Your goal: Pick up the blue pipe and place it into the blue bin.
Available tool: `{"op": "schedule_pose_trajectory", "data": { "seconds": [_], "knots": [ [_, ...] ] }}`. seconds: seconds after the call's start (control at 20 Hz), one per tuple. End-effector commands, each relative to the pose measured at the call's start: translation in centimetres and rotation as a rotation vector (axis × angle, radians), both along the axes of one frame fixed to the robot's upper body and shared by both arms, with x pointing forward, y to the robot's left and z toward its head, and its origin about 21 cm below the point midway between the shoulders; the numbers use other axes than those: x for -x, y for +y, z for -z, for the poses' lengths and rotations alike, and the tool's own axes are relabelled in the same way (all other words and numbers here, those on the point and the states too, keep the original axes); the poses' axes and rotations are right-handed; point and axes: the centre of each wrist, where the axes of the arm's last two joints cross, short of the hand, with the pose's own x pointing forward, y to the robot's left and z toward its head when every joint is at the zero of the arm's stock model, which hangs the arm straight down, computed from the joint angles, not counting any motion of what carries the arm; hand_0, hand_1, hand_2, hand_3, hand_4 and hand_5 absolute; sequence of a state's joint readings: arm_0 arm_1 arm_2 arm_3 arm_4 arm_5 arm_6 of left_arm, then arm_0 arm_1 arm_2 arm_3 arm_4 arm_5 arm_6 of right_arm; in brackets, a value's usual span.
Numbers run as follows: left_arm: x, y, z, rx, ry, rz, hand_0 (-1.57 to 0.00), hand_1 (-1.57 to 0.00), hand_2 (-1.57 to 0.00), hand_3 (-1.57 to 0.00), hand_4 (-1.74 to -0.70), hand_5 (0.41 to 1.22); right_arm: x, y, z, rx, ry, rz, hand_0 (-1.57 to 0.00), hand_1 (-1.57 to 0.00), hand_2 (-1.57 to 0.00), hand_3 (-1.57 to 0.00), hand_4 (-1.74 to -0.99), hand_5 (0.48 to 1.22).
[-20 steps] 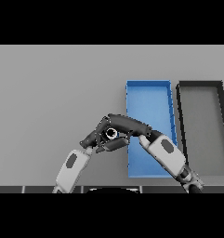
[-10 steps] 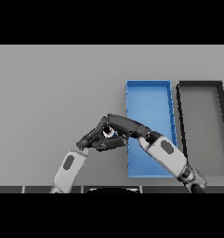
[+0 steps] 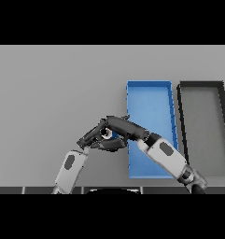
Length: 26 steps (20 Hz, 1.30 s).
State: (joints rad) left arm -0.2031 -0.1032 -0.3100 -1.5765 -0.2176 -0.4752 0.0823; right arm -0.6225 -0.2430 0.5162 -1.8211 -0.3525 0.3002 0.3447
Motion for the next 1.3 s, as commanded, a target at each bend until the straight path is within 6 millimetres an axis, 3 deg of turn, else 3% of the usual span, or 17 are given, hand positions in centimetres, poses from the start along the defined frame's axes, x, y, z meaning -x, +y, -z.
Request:
{"op": "schedule_pose_trajectory", "data": {
  "seconds": [0.0, 0.15, 0.35, 0.6, 0.7, 0.85, 1.05, 1.15, 1.25],
  "knots": [
    [0.2, 0.3, 0.1, 0.002, -0.008, 0.000, -0.06, -0.06, -0.06, -0.05, -0.96, 0.538, -0.1, -0.1, 0.0, -0.014, 0.004, 0.008, -1.57, -1.57, -1.57, -1.57, -1.741, 1.220],
    [0.3, 0.5, 0.6, -0.012, -0.009, -0.008, -0.03, -0.03, -0.03, -0.03, -0.93, 0.484, -0.3, -0.2, -0.6, -0.079, 0.061, -0.015, -1.57, -1.57, -1.57, -1.57, -1.741, 1.220],
    [0.2, 0.4, 0.8, -0.040, 0.008, -0.012, -0.01, -0.01, -0.01, -0.01, -0.91, 0.464, -0.7, -0.9, -4.0, -0.144, 0.122, -0.020, -1.57, -1.57, -1.57, -1.57, -1.741, 1.221],
    [0.2, 0.4, 0.5, -0.050, 0.019, -0.012, 0.00, 0.00, 0.00, 0.00, -0.91, 0.437, -2.8, -1.7, -10.9, -0.256, 0.088, -0.069, -1.57, -1.57, -1.57, -1.57, -1.741, 1.221],
    [0.3, 0.5, 0.5, -0.050, 0.023, -0.021, 0.00, 0.00, 0.00, 0.00, -0.90, 0.433, -4.1, -2.8, -13.5, -0.314, 0.033, 0.041, -1.57, -1.57, -1.57, -1.57, -1.741, 1.221],
    [0.3, 0.5, 0.5, -0.068, 0.018, -0.017, 0.00, 0.00, 0.00, 0.00, -0.89, 0.428, -5.7, -4.6, -15.8, -0.325, -0.010, 0.205, -1.57, -1.57, -1.57, -1.57, -1.741, 1.221],
    [0.0, 0.6, 0.1, -0.066, 0.012, -0.019, 0.00, 0.00, 0.00, 0.00, -0.89, 0.412, -8.8, -8.0, -15.7, -0.312, 0.012, 0.388, -1.57, -1.57, -1.57, -1.57, -1.741, 1.221],
    [0.3, 0.8, 0.2, -0.064, -0.009, -0.019, 0.00, 0.00, 0.00, 0.00, -0.88, 0.412, -10.1, -10.8, -14.6, -0.278, 0.031, 0.489, -1.57, -1.57, -1.57, -1.57, -1.741, 1.221],
    [0.2, 0.8, 0.1, -0.068, -0.008, -0.026, 0.00, 0.00, 0.00, 0.00, -0.87, 0.415, -10.4, -12.4, -12.4, -0.268, 0.097, 0.551, -1.57, -1.57, -1.57, -1.57, -1.741, 1.221]
  ]
}}
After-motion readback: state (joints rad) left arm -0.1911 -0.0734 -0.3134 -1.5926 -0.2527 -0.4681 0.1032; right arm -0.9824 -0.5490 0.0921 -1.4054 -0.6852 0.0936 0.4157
